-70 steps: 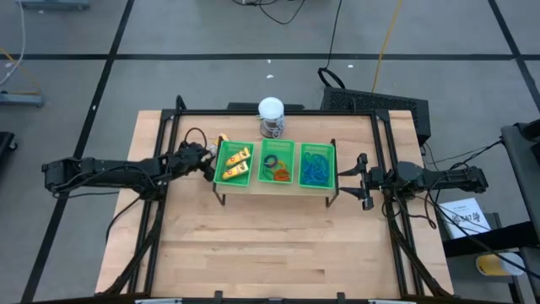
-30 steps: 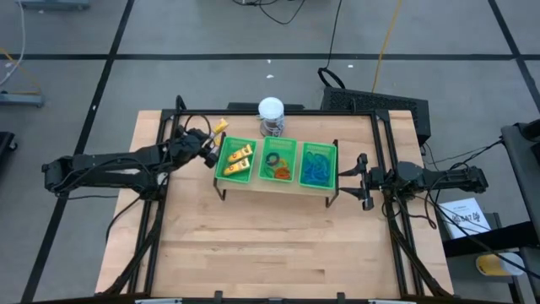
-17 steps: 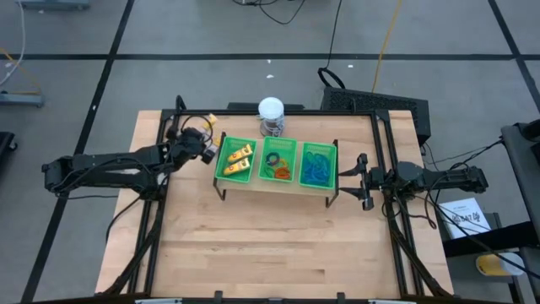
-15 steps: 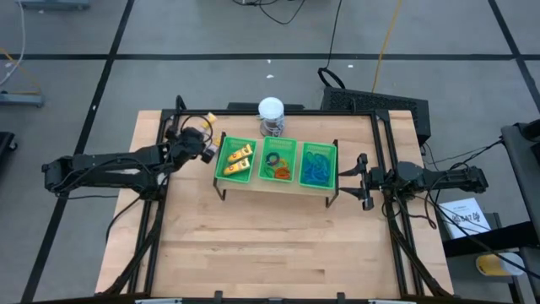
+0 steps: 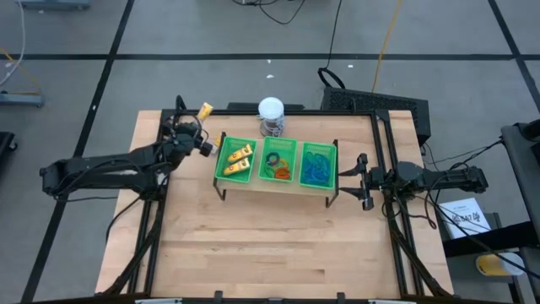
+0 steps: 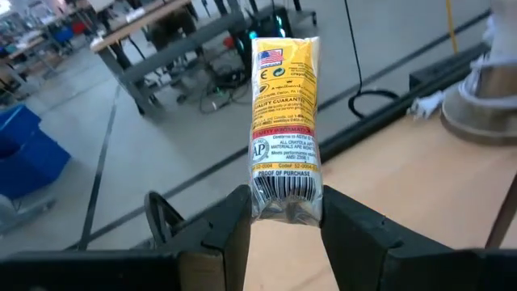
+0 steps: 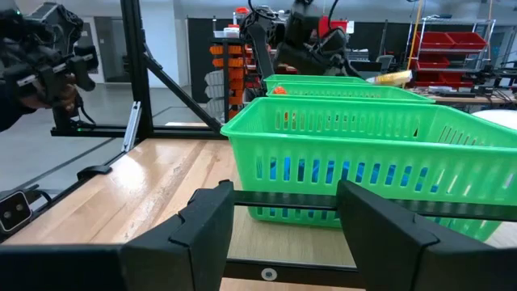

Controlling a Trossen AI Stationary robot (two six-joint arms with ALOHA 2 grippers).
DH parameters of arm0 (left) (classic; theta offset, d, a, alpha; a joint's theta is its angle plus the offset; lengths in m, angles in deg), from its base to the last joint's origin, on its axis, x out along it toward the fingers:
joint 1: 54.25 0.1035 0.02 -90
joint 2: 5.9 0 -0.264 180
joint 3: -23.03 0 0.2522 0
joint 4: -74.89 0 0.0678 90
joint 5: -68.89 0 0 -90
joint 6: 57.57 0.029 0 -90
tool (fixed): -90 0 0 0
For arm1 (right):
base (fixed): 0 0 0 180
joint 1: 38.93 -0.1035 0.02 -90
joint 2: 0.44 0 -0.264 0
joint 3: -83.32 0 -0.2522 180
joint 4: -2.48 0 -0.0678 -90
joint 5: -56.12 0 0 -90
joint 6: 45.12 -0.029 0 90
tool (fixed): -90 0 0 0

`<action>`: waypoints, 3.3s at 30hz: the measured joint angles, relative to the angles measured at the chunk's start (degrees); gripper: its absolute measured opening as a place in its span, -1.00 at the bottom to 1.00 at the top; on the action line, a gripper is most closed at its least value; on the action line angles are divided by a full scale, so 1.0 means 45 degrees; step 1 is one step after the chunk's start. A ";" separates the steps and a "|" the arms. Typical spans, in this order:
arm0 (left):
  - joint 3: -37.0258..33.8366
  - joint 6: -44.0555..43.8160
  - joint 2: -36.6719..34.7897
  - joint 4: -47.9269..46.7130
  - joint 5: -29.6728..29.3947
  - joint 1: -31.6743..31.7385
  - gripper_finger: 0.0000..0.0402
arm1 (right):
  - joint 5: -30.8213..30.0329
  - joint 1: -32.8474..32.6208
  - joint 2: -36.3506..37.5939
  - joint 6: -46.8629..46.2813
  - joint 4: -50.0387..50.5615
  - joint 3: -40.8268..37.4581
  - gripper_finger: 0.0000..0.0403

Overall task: Pick & Place Office Desk Supplies
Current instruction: Put the crayon box into the left green bin on the shelf

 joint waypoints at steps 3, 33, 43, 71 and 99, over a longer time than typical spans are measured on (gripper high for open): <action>0.0000 0.0377 -0.0512 0.0207 -0.0150 0.0000 -0.29 | 0.0005 0.0000 0.0000 -0.0001 0.0000 0.0001 0.05; -0.0005 0.0786 -0.1991 0.4046 1.0407 -0.1162 -0.29 | 0.0005 0.0000 0.0000 0.0000 0.0005 0.0002 0.05; -0.0005 0.0172 -0.1981 0.2235 1.0510 -0.1535 -0.29 | 0.0010 0.0000 0.0000 0.0000 0.0003 0.0000 0.05; -0.0012 -0.0471 -0.0364 0.3244 1.1118 -0.1537 -0.29 | 0.0015 0.0000 0.0000 -0.0005 0.0000 0.0002 0.05; -0.0017 -0.0735 -0.0262 0.3756 1.0365 -0.1535 -0.19 | 0.0010 0.0000 0.0000 0.0000 0.0005 0.0005 0.05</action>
